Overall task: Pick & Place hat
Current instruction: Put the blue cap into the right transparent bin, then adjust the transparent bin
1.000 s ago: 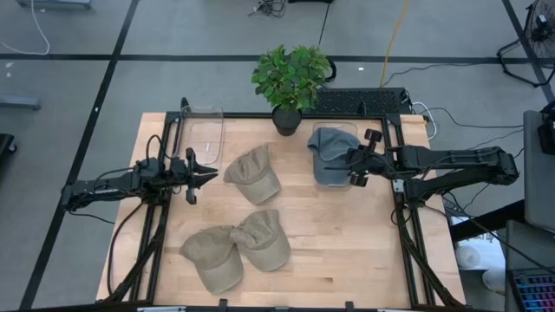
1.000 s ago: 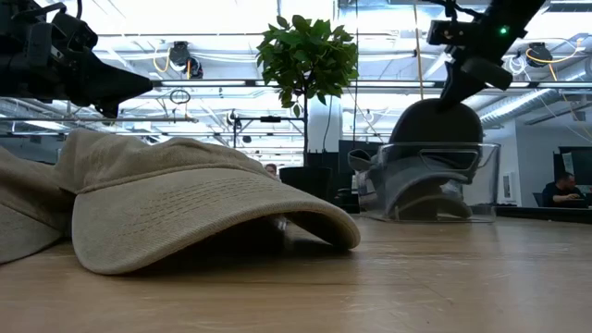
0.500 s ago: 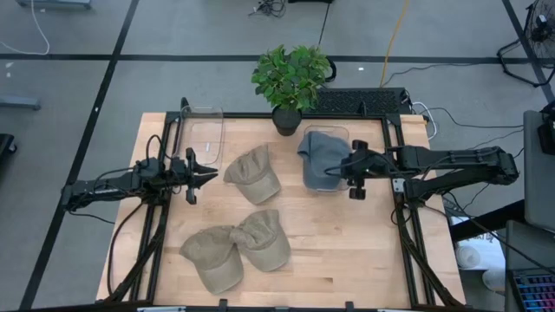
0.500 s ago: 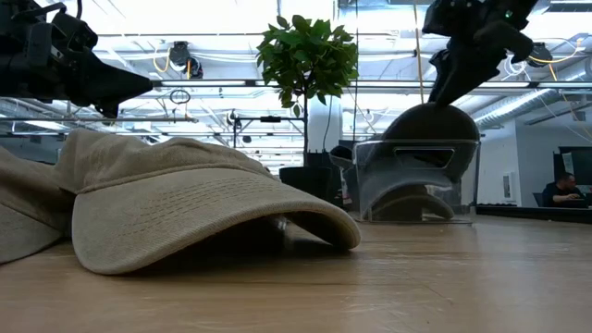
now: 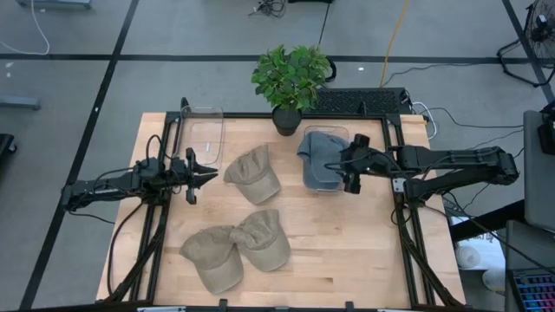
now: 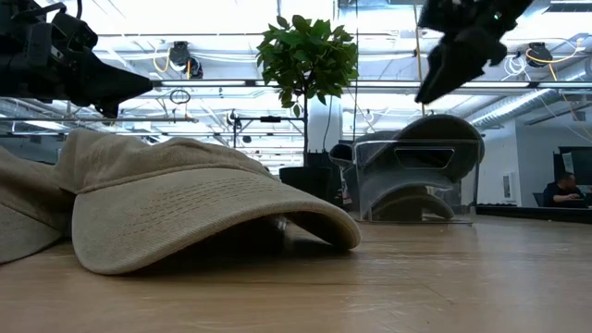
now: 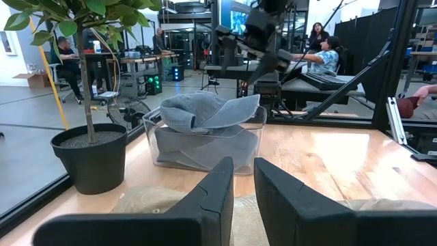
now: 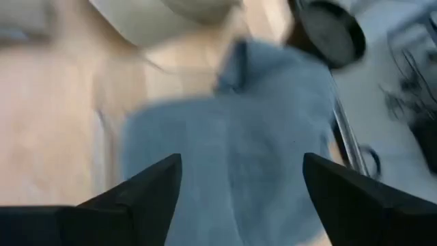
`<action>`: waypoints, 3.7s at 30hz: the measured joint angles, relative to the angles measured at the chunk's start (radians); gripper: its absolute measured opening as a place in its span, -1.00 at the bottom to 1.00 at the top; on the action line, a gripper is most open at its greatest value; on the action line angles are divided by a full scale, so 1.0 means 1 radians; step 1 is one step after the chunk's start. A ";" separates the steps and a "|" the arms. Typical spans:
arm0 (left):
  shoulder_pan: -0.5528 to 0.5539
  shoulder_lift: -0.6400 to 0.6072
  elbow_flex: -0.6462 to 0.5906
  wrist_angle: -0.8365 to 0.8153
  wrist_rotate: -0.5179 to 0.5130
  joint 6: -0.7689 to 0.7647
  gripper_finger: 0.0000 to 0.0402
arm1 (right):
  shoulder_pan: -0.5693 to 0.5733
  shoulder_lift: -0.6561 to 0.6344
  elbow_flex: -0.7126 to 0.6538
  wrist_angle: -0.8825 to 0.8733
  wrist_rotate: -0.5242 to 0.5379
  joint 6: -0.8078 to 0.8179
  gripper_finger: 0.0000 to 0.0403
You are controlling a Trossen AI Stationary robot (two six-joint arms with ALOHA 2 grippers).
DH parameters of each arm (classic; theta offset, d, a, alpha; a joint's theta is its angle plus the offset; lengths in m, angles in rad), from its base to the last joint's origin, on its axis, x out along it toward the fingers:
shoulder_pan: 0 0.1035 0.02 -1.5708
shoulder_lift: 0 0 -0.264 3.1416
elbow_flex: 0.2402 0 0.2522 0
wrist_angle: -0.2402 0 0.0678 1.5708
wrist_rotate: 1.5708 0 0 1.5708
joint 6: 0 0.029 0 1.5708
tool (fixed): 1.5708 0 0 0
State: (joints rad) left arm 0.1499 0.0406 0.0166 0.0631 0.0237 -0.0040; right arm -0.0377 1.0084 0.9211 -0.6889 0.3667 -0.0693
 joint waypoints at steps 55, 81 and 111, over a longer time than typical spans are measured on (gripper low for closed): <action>0.000 0.000 0.000 0.000 0.001 0.000 -0.67 | -0.041 0.524 0.090 0.226 -0.185 -0.153 -0.95; 0.000 0.000 0.000 0.000 0.001 0.000 -0.67 | -0.077 0.314 0.088 0.231 -0.232 -0.164 -1.00; 0.000 0.000 0.000 -0.007 0.001 0.000 -0.67 | -0.345 0.674 0.331 0.016 -0.239 -0.229 -1.00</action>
State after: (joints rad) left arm 0.1501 0.0409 0.0166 0.0559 0.0242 -0.0040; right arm -0.3822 1.6821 1.2518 -0.6733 0.1280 -0.2983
